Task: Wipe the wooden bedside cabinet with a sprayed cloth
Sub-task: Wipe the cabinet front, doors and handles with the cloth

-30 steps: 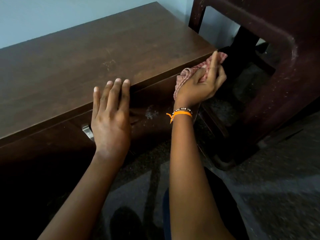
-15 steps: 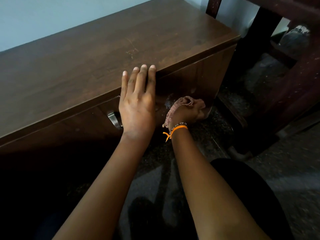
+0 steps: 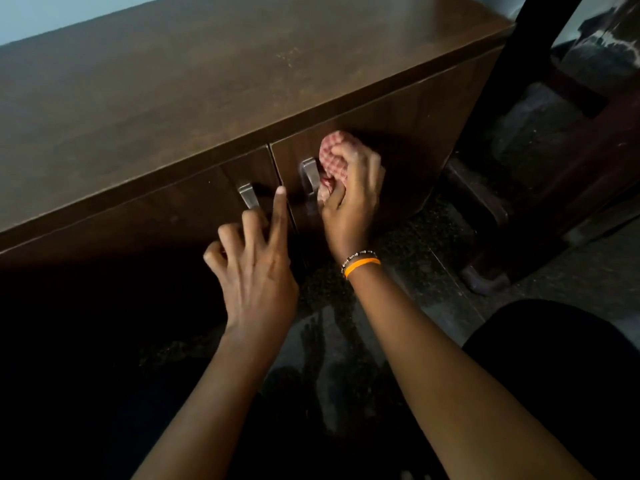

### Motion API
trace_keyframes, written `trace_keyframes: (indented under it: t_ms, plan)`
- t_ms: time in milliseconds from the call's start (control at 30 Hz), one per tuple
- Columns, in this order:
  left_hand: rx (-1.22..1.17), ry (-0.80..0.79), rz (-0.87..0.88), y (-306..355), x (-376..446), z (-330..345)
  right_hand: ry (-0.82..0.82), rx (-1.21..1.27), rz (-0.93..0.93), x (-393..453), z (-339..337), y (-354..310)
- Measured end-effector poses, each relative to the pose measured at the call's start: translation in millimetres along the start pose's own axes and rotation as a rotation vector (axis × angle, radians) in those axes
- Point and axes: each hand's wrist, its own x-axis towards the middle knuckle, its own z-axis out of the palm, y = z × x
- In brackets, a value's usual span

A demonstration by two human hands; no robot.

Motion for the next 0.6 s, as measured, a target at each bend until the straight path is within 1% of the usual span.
trace_keyframes:
  t_ms: [33,100,167,233,267,333,400,433,500,600]
  plan:
    - [0.003,-0.03,0.001,0,-2,2,-0.055,-0.026,0.007,-9,1,9]
    - [0.016,-0.073,0.027,0,-5,7,-0.19,-0.051,0.089,-28,-1,27]
    - [0.036,-0.134,0.047,-4,-5,12,-0.27,-0.045,0.14,-44,-4,41]
    - [0.049,-0.232,0.043,-7,-5,16,-0.248,-0.004,0.131,-46,-6,45]
    - [0.044,-0.264,0.037,-9,-7,19,-0.193,0.02,0.12,-41,-6,42]
    - [0.024,-0.258,0.013,-10,-4,21,-0.044,0.081,0.094,-22,-4,30]
    - [0.022,-0.194,-0.007,-11,-1,22,0.028,0.133,0.064,-7,-1,14]
    - [0.024,-0.156,-0.015,-11,0,22,0.025,0.147,0.053,-4,0,10]
    - [0.026,-0.102,-0.014,-10,0,23,-0.018,0.092,0.068,-10,2,12]
    - [0.013,-0.131,-0.003,-8,-1,22,-0.088,-0.001,0.091,-23,1,19]
